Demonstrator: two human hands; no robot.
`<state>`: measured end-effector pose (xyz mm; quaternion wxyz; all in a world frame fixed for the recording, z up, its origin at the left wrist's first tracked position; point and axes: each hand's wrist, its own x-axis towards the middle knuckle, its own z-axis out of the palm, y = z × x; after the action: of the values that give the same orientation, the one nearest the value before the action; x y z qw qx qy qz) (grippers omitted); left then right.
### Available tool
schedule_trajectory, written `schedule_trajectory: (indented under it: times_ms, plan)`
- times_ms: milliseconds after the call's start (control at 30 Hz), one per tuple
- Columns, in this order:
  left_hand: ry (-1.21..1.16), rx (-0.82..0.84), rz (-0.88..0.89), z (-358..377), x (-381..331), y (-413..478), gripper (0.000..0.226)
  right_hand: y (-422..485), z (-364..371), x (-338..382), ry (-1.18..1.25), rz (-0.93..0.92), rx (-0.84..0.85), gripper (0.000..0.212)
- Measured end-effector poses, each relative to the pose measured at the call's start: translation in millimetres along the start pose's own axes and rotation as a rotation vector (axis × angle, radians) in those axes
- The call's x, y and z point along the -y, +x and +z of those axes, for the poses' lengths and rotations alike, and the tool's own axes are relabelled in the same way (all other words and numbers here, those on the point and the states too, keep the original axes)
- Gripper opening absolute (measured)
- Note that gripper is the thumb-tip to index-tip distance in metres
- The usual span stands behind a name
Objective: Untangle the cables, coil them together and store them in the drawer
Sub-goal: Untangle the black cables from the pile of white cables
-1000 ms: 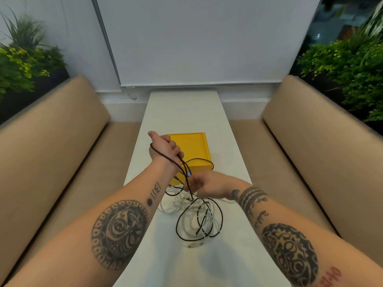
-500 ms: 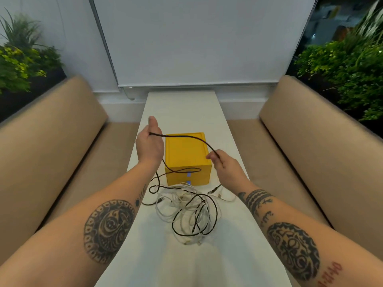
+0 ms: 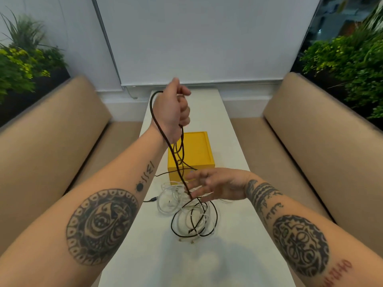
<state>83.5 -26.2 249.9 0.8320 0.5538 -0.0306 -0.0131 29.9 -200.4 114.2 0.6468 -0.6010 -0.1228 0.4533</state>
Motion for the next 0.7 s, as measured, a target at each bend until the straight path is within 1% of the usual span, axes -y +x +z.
schedule_trajectory:
  times_ms: [33,67,100,167,200,233,267,300,333,367,400,433,467,500,533,600,700]
  plan:
    - [-0.032,0.024,0.006,5.8,-9.8,-1.8,0.040,-0.3,-1.0,2.0,0.059,-0.028,-0.053,0.049]
    - [-0.068,0.046,0.010,12.0,-19.2,-4.2,0.040,2.2,-1.1,3.1,0.065,-0.048,-0.161,0.044]
    - [-0.106,0.066,0.014,17.5,-27.5,-6.4,0.041,7.9,-1.1,3.1,-0.013,-0.062,-0.287,0.041]
    - [-0.183,0.108,0.026,26.8,-42.2,-10.9,0.042,24.1,2.4,0.9,-0.331,-0.066,-0.529,0.035]
    - [-0.221,0.130,0.030,30.6,-49.0,-13.9,0.043,32.3,5.6,-0.7,-0.447,-0.075,-0.642,0.035]
    - [-0.256,0.148,0.036,33.4,-55.0,-16.2,0.045,38.7,7.6,-2.3,-0.491,-0.100,-0.747,0.036]
    - [-0.286,0.165,0.047,35.4,-60.5,-18.0,0.046,41.5,10.9,-1.3,-0.479,-0.133,-0.811,0.041]
    - [-0.313,0.181,0.061,36.3,-65.7,-19.7,0.046,42.9,13.0,-0.7,-0.479,-0.146,-0.808,0.051]
    - [-0.335,0.198,0.079,36.4,-70.8,-21.4,0.047,43.4,16.3,0.2,-0.516,-0.124,-0.737,0.064]
    - [-0.352,0.213,0.098,36.0,-75.5,-22.7,0.047,45.0,18.1,-0.6,-0.600,-0.069,-0.637,0.070]
    - [-0.364,0.224,0.118,35.4,-79.7,-23.7,0.047,46.4,19.5,-1.7,-0.683,-0.027,-0.548,0.064]
    - [-0.372,0.229,0.140,34.0,-83.0,-24.3,0.048,47.2,20.8,-2.9,-0.752,0.012,-0.478,0.047]
    - [-0.371,0.227,0.166,31.5,-85.6,-25.1,0.048,48.9,21.2,-5.3,-0.801,0.034,-0.455,0.033]
    - [-0.348,0.213,0.196,27.3,-87.2,-24.8,0.048,49.7,20.0,-6.6,-0.808,0.030,-0.463,0.030]
    - [-0.289,0.190,0.230,22.1,-87.4,-24.1,0.047,49.0,17.6,-6.2,-0.789,0.021,-0.491,0.032]
    - [-0.072,0.119,0.292,8.4,-82.1,-21.2,0.045,45.1,12.0,-1.2,-0.682,-0.061,-0.588,0.034]
    - [0.302,0.004,0.293,-15.5,-57.0,-14.1,0.035,37.6,3.8,13.2,-0.534,-0.209,-0.703,0.028]
